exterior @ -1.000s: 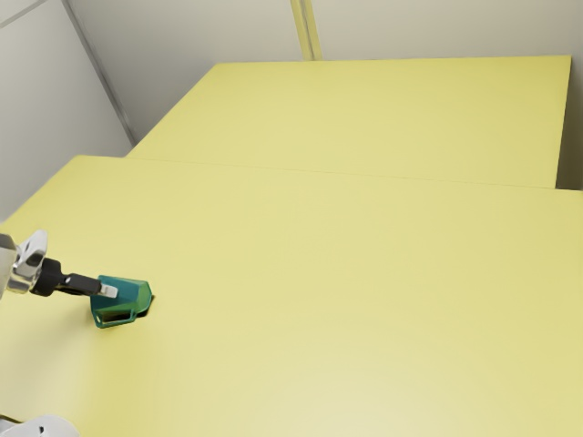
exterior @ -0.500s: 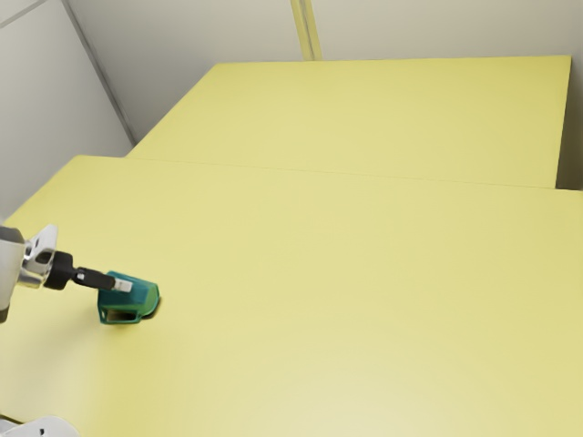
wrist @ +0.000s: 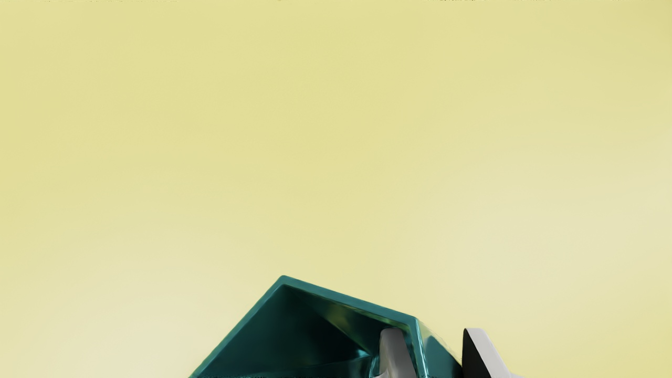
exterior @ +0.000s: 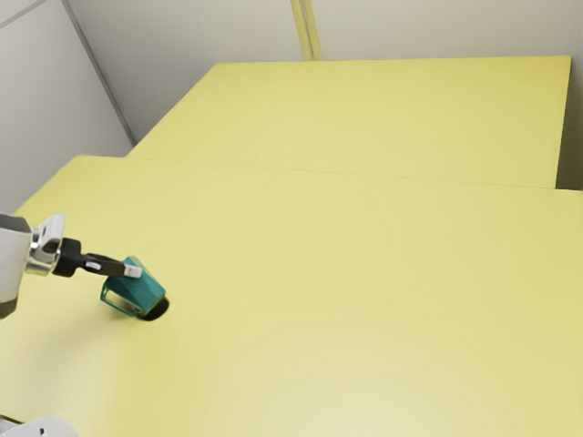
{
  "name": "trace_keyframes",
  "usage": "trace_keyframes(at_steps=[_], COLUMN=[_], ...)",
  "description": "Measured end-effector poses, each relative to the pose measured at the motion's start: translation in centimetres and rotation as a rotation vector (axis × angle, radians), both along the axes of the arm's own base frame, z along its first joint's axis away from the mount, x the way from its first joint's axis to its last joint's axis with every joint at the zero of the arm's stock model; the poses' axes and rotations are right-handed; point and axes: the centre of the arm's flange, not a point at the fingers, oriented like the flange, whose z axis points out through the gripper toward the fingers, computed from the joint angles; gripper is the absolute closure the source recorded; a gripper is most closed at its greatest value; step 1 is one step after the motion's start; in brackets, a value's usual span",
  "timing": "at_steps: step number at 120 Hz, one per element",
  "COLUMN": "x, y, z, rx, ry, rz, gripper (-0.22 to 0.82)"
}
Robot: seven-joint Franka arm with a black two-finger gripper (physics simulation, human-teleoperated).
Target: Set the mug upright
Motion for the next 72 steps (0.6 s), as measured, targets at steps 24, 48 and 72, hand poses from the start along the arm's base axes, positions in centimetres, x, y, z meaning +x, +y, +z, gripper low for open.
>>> trace_keyframes(at_steps=[24,48,72], x=[0.3,0.5,2.8], y=[-0.4,-0.8,-5.8], z=[0.6,2.0,6.8], rx=[0.006,0.026,0.159], ry=[-0.012,-0.027,-0.008], rz=[-0.001,-0.004,-0.137], gripper=[0.74,0.76,0.78])
